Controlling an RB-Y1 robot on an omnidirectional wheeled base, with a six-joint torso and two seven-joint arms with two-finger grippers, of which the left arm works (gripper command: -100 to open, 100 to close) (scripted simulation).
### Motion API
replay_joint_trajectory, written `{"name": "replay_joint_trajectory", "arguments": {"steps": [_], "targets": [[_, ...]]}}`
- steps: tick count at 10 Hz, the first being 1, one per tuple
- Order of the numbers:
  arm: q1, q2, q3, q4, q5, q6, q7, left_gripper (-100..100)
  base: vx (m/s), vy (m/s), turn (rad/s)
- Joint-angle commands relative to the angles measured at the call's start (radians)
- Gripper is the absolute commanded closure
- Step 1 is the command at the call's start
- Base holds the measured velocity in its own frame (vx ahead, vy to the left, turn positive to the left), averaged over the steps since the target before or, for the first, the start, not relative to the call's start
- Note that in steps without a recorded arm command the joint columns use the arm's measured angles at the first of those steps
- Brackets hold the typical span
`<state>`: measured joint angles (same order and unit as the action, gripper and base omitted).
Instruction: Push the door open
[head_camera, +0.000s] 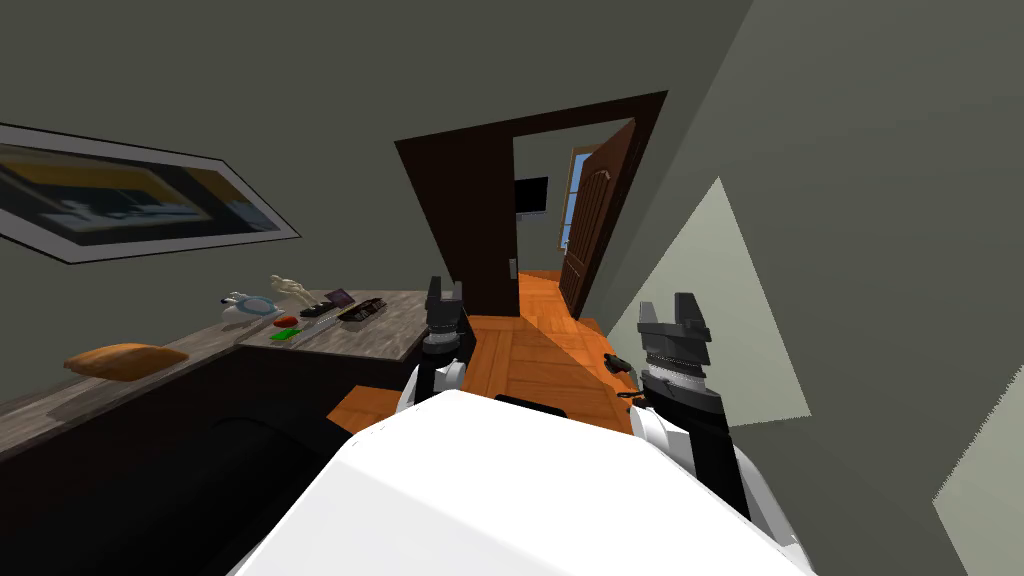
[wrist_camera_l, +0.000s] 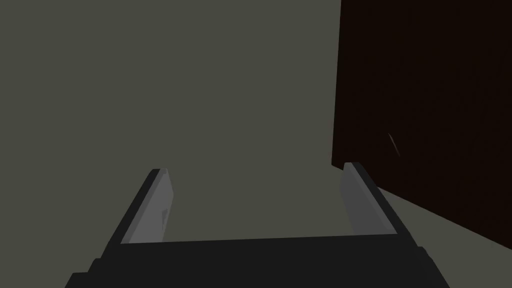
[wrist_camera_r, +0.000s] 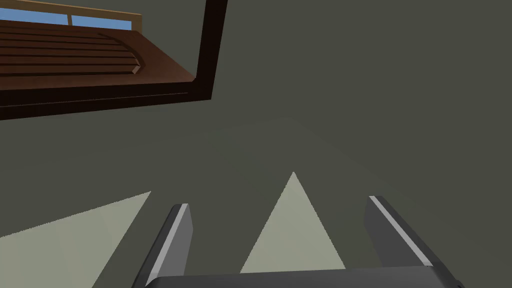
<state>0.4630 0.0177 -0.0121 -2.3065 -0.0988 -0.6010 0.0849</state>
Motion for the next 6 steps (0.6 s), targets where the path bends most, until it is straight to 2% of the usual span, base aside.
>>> {"name": "replay_joint_trajectory", "arguments": {"steps": [1,6], "targets": [[-0.022,0.007,0.005,0.039,0.005,0.003,-0.006,-100,0.066,0.019,0.007],[-0.081,0.022,0.018,0.14,0.019,0.01,-0.022,-100,0.109,0.002,0.001]]}}
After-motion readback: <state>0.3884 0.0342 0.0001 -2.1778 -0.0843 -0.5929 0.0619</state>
